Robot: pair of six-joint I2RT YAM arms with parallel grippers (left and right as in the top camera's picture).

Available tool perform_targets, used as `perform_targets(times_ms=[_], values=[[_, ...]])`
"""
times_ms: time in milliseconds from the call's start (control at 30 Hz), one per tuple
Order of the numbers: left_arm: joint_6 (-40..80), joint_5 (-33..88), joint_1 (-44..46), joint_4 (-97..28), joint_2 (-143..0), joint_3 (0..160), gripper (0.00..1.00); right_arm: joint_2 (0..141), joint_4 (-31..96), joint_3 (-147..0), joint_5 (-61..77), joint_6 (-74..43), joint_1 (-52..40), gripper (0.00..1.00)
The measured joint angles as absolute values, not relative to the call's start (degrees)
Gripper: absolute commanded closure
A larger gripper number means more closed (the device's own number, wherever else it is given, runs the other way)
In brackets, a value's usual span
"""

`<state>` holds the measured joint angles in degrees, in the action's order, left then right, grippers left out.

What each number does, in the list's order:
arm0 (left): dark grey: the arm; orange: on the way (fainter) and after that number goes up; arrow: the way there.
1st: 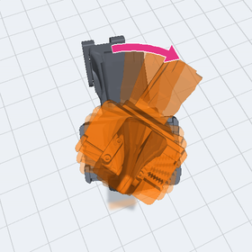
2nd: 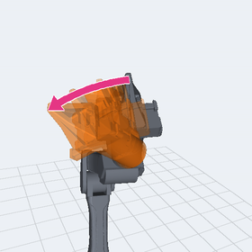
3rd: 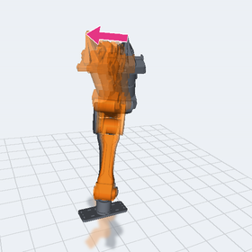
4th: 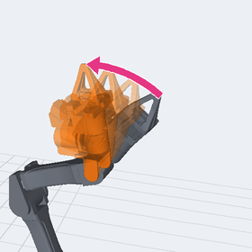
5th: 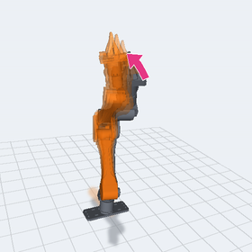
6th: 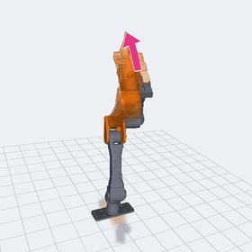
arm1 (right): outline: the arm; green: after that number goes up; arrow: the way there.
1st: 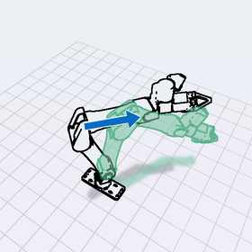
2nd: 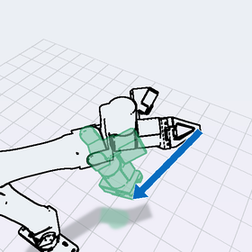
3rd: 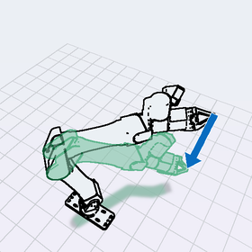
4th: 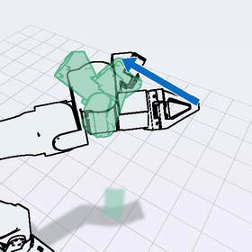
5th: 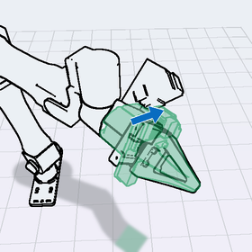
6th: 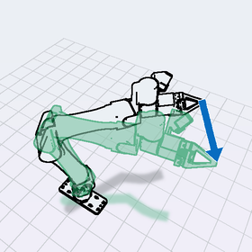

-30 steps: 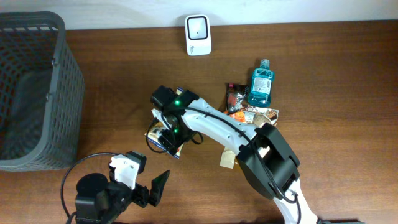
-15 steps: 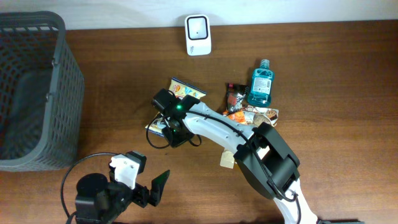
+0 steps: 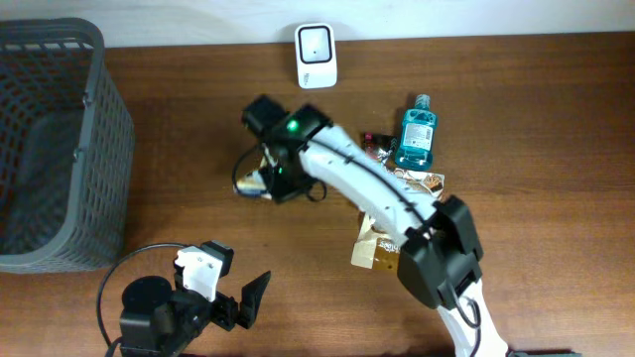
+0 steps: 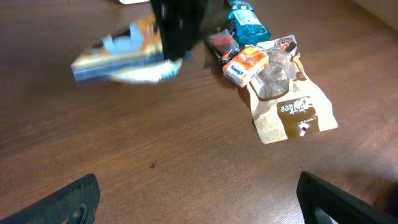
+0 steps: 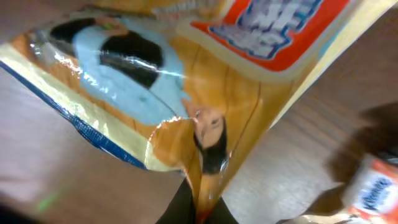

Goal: Scan the item barcode

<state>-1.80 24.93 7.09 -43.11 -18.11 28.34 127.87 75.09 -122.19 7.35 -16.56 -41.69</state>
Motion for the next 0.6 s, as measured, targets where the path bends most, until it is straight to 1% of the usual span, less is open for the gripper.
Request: perform_targets(times_ms=[167, 300, 500, 600], values=[[-1.80, 24.91, 7.09, -43.13, -18.09, 28.34, 0.01, 127.90, 82.11, -134.41, 13.34, -16.53, -38.83, 0.96], [-1.80, 24.93, 7.09, -43.13, -18.09, 28.34, 0.01, 127.90, 84.36, -139.59, 18.61, -16.53, -37.52, 0.96], [-1.80, 24.93, 7.09, -43.11, -18.09, 28.34, 0.01, 127.90, 84.71, -140.46, 30.33, -16.58, -37.04, 0.96], [-1.80, 24.91, 7.09, -43.11, -18.09, 28.34, 0.01, 127.90, 84.33, -140.46, 33.82, -16.75, -36.07, 0.96]])
